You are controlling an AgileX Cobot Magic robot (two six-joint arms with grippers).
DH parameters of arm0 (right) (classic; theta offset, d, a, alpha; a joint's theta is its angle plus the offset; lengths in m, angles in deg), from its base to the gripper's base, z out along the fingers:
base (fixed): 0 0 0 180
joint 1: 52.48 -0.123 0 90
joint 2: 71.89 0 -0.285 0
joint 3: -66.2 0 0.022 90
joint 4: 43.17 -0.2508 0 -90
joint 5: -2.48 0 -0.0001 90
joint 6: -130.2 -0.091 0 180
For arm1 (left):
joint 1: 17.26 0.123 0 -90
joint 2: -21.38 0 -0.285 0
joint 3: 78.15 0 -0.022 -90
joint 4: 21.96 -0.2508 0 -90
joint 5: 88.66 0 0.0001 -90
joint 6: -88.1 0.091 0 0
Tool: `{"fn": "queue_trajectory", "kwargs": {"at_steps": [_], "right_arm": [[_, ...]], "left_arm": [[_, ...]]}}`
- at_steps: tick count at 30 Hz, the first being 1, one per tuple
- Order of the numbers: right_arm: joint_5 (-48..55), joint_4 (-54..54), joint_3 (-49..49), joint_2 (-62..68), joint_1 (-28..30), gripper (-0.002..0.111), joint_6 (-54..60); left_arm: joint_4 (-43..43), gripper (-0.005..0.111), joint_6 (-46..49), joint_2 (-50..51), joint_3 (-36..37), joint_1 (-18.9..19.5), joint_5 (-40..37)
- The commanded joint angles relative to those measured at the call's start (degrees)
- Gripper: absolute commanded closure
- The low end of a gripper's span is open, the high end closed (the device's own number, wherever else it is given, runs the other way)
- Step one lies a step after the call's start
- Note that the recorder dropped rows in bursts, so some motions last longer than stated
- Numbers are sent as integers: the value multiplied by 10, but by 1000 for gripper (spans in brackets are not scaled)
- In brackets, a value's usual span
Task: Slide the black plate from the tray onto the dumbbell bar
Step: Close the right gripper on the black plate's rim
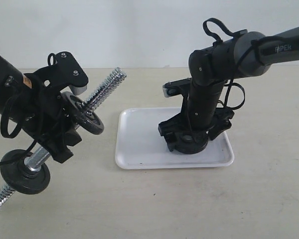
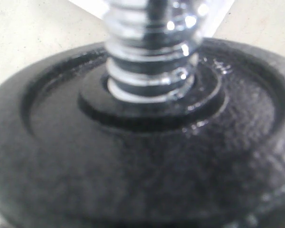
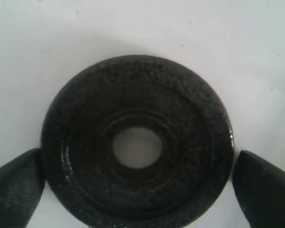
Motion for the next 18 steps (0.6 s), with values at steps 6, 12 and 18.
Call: {"fn": "queue_trajectory", "kwargs": {"at_steps": [6, 12, 18], "right_arm": [[0, -12, 14, 31, -6, 3, 46], [-28, -12, 14, 31, -6, 3, 46], [-32, -12, 14, 31, -6, 3, 46]], "left_arm": [[0, 102, 5, -32, -21, 1, 66], [0, 102, 4, -32, -21, 1, 64], [0, 102, 2, -32, -21, 1, 60]]}}
